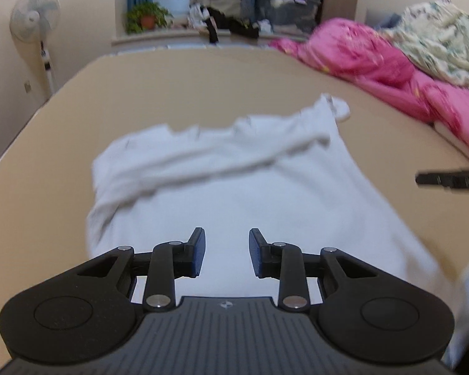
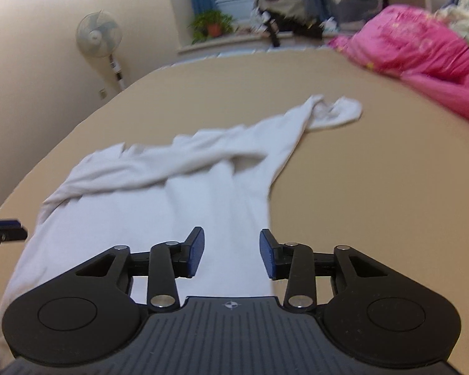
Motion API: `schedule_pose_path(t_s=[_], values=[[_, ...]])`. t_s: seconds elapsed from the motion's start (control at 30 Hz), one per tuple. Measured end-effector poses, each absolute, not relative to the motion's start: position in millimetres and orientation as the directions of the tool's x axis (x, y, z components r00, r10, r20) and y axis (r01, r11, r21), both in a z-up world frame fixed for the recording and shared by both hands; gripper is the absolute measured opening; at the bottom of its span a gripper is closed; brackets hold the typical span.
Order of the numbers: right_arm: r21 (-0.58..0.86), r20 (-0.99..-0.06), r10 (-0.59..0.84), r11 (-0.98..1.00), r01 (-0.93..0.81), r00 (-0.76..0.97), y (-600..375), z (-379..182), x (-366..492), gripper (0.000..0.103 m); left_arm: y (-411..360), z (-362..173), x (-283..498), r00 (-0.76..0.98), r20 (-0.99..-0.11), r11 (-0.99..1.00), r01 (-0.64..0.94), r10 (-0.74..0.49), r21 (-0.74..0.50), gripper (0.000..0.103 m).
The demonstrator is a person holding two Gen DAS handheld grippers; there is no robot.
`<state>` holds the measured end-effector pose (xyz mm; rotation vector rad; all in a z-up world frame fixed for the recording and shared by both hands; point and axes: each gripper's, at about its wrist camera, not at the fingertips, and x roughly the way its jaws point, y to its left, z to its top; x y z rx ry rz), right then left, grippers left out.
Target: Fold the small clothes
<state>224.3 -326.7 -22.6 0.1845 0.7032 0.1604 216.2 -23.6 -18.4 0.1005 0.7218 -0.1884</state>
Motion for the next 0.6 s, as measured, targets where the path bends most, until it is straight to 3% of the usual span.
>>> schedule_pose_path(t_s=[0.07, 0.17, 0.33, 0.5, 0.6], values=[[0.194, -0.632, 0.166, 0.980, -0.053, 0.757, -328, -23, 234, 0.042, -45, -20, 243, 0.752, -0.647, 0.980, 0.197, -0.129, 0.035, 0.032], [0.181, -0.658, 0.144, 0.983, -0.031, 0.739, -328, -29, 249, 0.042, -73, -32, 285, 0.762, -0.634, 0.980, 0.195, -0.135, 0.027, 0.019], [0.167, -0.707, 0.162, 0.984, -0.061, 0.688, -322, -39, 265, 0.042, -105, -64, 340, 0.802, -0.595, 0.979, 0.156, -0.046, 0.135, 0.021], [0.186, -0.721, 0.195, 0.979, -0.086, 0.665, -321, -43, 275, 0.042, -125, -101, 379, 0.782, -0.619, 0.971, 0.193, -0.068, 0.137, 0.052], [0.209, -0.756, 0.230, 0.972, -0.107, 0.613, -318, -53, 284, 0.042, -142, -119, 396, 0.775, -0.628, 0.960, 0.227, -0.074, 0.167, 0.063]])
